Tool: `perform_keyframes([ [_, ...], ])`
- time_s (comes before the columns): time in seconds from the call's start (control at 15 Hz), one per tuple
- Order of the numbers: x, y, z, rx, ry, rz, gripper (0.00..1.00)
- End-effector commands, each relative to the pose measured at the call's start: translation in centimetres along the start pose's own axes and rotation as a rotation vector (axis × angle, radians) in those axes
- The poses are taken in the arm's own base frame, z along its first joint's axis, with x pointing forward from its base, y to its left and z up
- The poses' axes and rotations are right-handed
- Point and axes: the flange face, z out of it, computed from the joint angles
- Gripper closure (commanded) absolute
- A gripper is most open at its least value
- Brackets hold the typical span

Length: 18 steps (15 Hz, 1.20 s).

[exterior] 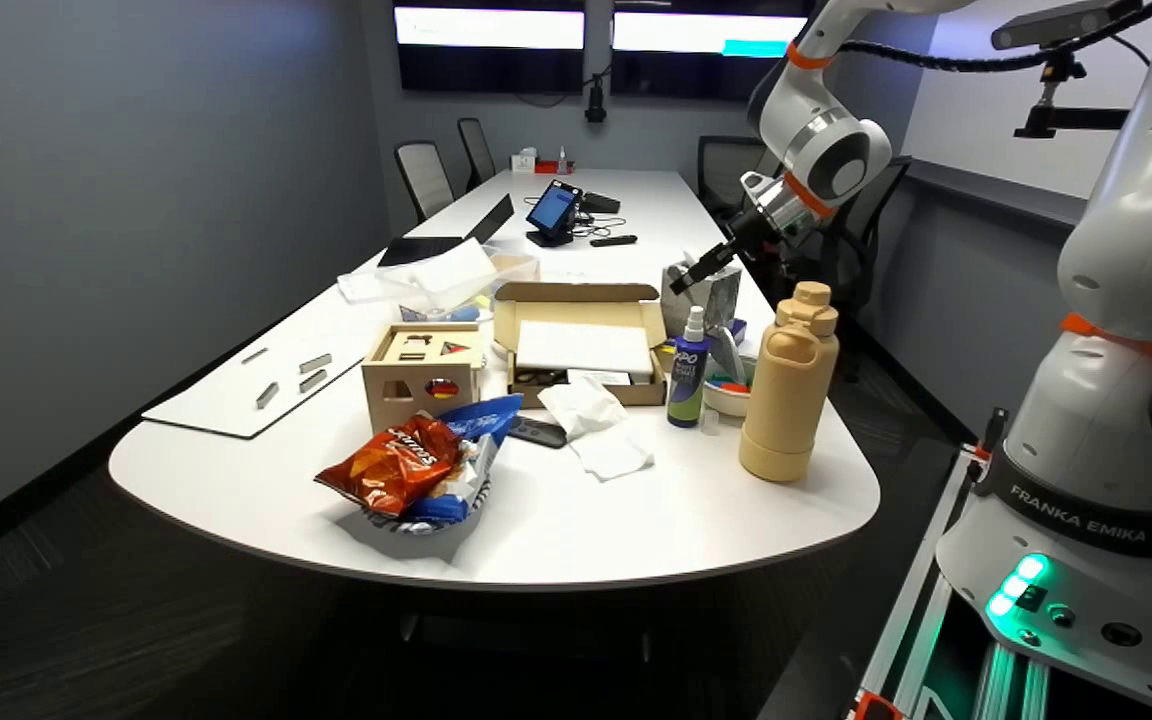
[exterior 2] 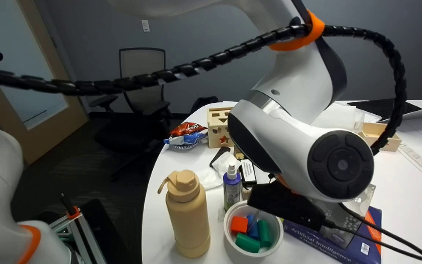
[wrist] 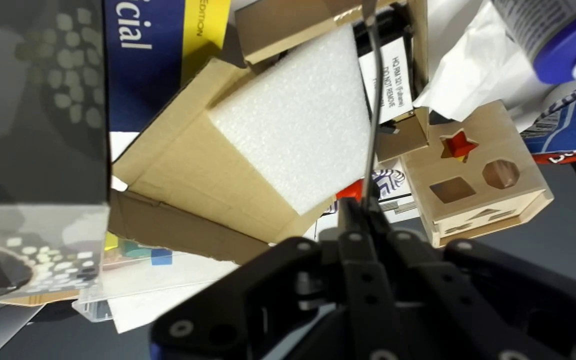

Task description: Use the cake spatula to stir the contents in the white bowl.

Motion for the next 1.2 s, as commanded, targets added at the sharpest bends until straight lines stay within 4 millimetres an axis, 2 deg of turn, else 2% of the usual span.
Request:
perform_keyframes([
  [0.0,0.8,-0.6,0.0,-0.008,-0.042,-0.021,0.99],
  [0.6,1.6,-1.4,2.6,0.086,-0.144,-0.040,0.99],
  [1.13,1.9,-1.0,4.3,0.107,-0.199,-0.007,0.99],
])
